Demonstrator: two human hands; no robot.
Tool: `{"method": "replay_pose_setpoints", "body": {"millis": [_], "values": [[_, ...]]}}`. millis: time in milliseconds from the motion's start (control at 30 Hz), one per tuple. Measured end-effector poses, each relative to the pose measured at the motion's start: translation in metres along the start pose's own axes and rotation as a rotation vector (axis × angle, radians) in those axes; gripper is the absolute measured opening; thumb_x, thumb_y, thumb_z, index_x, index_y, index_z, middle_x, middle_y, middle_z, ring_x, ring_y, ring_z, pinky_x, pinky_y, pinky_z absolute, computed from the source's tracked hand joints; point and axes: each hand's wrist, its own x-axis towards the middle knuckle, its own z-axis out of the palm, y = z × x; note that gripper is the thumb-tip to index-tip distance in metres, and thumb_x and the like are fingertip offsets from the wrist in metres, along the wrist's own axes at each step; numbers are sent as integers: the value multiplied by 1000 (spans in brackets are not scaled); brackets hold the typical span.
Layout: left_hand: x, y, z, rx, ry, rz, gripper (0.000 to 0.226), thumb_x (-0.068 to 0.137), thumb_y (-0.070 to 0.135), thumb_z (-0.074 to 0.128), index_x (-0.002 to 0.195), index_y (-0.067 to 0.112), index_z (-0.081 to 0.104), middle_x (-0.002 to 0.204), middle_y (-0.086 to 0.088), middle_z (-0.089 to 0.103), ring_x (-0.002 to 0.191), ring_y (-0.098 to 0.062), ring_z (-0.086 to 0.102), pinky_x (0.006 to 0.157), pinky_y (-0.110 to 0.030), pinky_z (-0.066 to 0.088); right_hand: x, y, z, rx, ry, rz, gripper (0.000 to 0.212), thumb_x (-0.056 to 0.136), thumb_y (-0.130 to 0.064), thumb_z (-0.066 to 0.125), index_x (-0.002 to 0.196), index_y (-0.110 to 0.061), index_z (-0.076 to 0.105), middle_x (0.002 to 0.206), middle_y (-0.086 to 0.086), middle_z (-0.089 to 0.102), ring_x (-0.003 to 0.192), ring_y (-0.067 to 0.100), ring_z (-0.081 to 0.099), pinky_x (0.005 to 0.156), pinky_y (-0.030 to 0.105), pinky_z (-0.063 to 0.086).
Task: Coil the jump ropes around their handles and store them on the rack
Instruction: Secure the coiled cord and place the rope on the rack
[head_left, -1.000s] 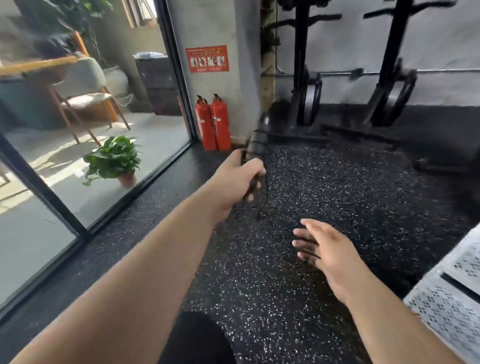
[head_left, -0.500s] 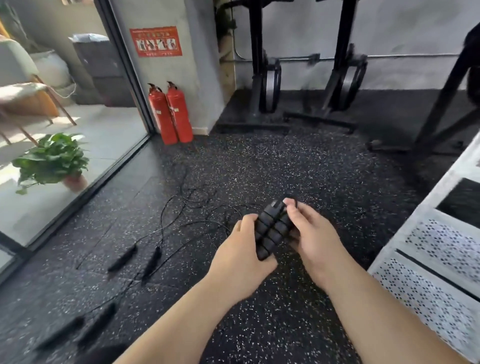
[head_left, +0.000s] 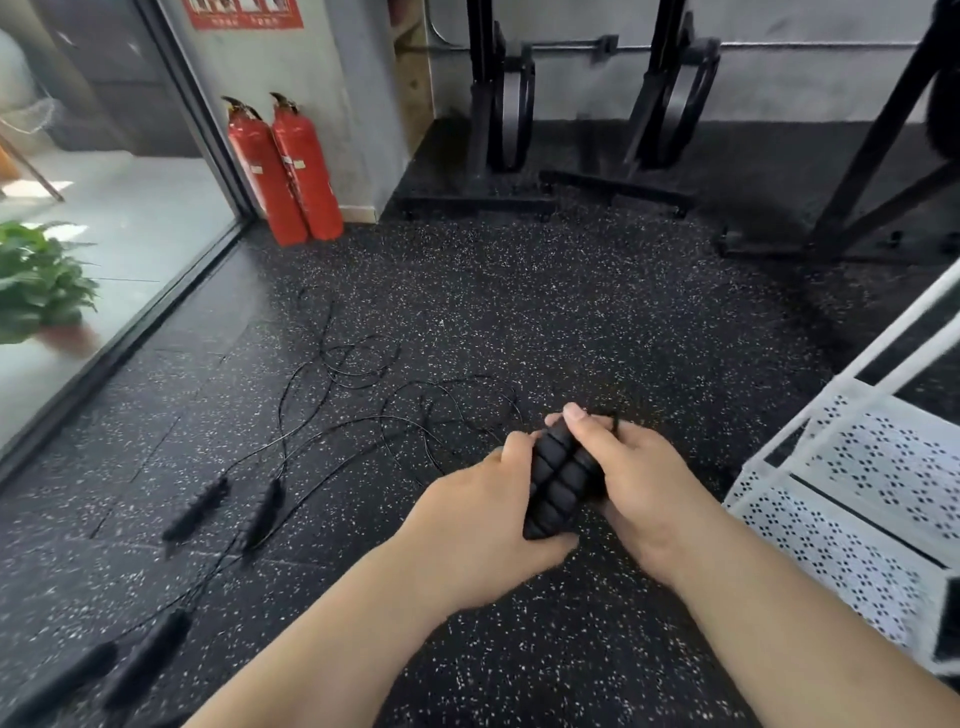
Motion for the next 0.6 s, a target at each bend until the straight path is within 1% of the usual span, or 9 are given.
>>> {"method": "replay_pose_setpoints", "body": {"millis": [100,167,267,333,433,500,533,567,600], "values": [[3,9,13,62,106,-46,63,86,64,70,127,29,39,120,10,53,109,-18,59,90,-39,54,-4,5,9,-38,53,-11,40,109,-38,58,83,-21,84,91,11,81,84,17,78,94,41,57],[6,17,21,63,140,-89,56,89,53,72,124,26,38,120,7,53,108,-21,62,85,-38,54,-9,5,14,-30,96,-6,38,108,-40,59,87,-17,81,91,9,82,83,18,77,81,36,57],[12,19,19,75,151,-134,49,90,44,72,113,27,33,107,8,55,90,-23,67,69,-37,51,-9,-5,12,-163,85,-7,48,110,-51,51,89,-17,77,87,3,81,88,18,76,93,38,53],[15,13,10,76,186,-164,46,89,42,71,109,28,32,99,9,53,81,-23,62,66,-36,49,-6,-16,-2,-421,159,-6,53,110,-59,39,88,-24,73,84,-2,75,88,14,70,90,39,51],[15,0,-5,86,191,-183,41,89,39,69,106,30,33,92,11,52,75,-20,54,65,-35,48,3,-23,-28,-843,306,-276,15,110,-32,51,117,-28,64,119,-4,70,98,7,67,85,32,55],[12,0,-13,92,140,-156,38,87,36,67,103,31,33,91,12,52,78,-20,56,67,-35,48,2,-19,-34,-1000,143,-337,60,98,-13,67,150,-34,46,156,-15,46,125,1,55,113,35,47],[9,3,-16,82,108,-138,36,86,35,67,102,32,34,92,12,54,80,-20,58,68,-36,49,-1,-17,-33,-1029,22,-340,80,93,-7,71,158,-38,38,163,-21,36,139,-2,44,124,35,36],[4,8,-20,60,87,-131,35,85,34,66,101,34,35,92,12,54,81,-19,59,67,-36,48,-7,-14,-29,-1024,-74,-353,87,90,-1,70,159,-42,37,163,-24,36,145,-5,39,128,31,30],[-2,13,-23,35,84,-138,35,84,33,66,98,36,35,90,12,54,78,-15,58,65,-35,45,-13,-13,-24,-979,-123,-391,84,88,4,67,154,-43,44,156,-23,47,141,-7,44,124,25,35]]}}
